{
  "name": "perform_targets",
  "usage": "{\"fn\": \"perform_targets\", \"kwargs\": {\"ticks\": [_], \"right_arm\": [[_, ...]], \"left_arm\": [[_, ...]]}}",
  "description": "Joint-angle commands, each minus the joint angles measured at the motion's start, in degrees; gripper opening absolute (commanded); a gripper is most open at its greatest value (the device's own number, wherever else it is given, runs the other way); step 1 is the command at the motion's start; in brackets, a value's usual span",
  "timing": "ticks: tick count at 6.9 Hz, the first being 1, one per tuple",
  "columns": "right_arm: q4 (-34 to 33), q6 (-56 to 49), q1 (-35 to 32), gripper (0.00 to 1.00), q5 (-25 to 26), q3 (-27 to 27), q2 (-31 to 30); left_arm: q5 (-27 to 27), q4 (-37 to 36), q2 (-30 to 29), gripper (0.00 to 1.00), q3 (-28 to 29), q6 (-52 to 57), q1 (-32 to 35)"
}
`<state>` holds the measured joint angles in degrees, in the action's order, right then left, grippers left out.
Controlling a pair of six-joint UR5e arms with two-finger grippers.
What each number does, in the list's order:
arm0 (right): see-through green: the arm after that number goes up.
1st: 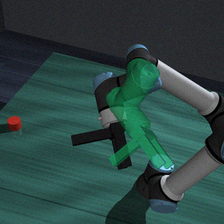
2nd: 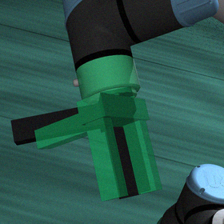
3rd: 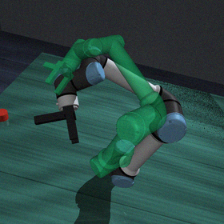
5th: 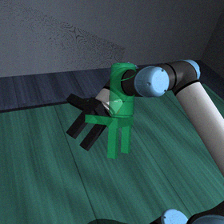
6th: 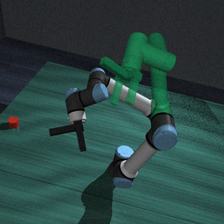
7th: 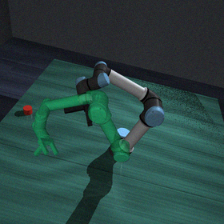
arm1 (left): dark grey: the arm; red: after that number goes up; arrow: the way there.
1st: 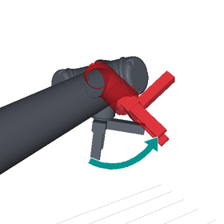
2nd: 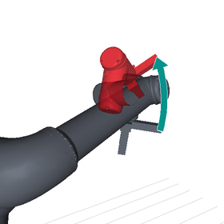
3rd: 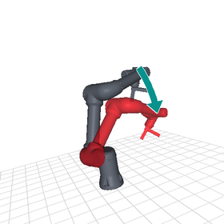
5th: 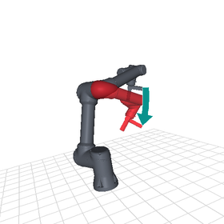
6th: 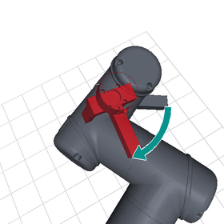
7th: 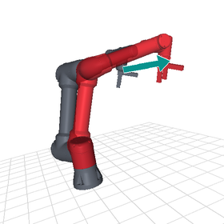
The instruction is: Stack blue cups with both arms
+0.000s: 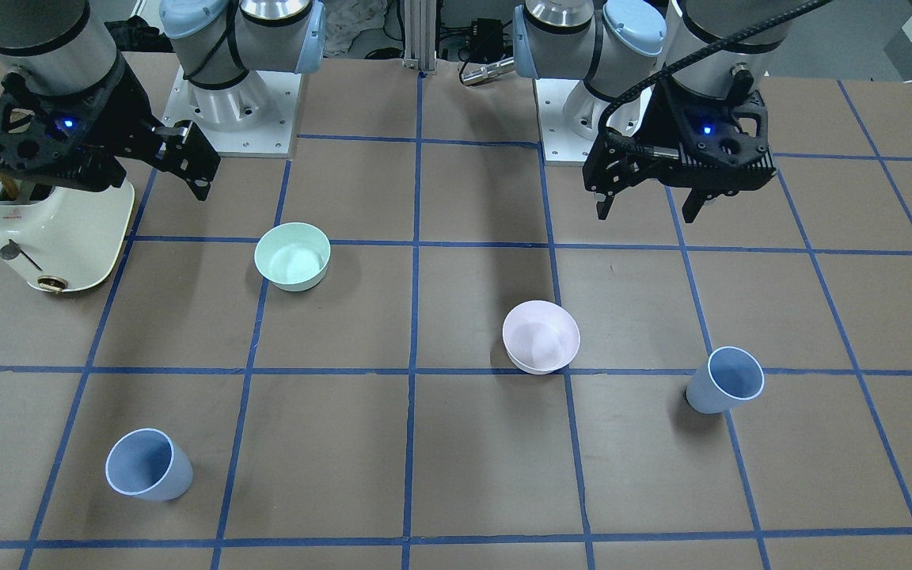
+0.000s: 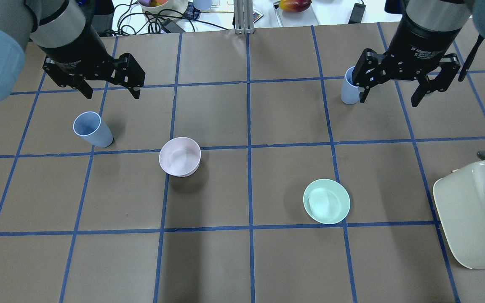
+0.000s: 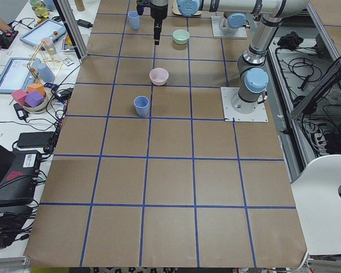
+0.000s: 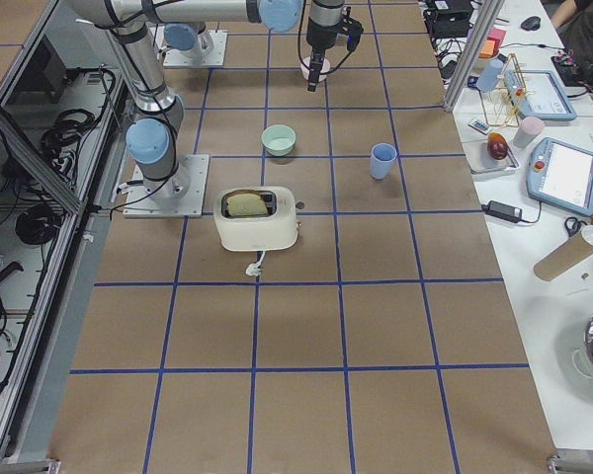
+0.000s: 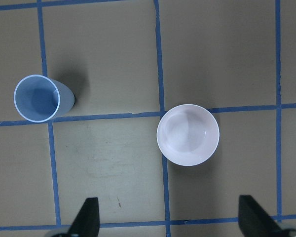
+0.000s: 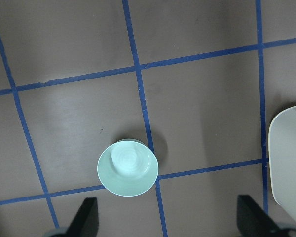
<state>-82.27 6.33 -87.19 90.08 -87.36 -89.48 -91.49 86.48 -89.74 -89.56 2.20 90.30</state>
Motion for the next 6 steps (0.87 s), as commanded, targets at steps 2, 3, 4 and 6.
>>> {"fn": "perform_targets", "kwargs": {"ticks": [2, 3, 4, 6], "right_arm": [[-1.2, 0.0, 0.0, 1.0, 0.0, 0.1, 0.2], [-1.8, 0.0, 0.1, 1.0, -0.3, 0.0, 0.2], [-2.2, 0.1, 0.1, 1.0, -0.5, 0.1, 0.3], [-3.3, -0.1, 0.4, 1.0, -0.1, 0.0, 0.4]], "left_arm": [[0.0, 0.0, 0.0, 1.0, -0.1, 0.0, 0.1], [0.0, 0.1, 0.0, 1.0, -0.1, 0.0, 0.0], [0.0, 0.1, 0.0, 1.0, -0.1, 0.0, 0.1], [0.0, 0.1, 0.0, 1.0, -0.1, 0.2, 0.0]]}}
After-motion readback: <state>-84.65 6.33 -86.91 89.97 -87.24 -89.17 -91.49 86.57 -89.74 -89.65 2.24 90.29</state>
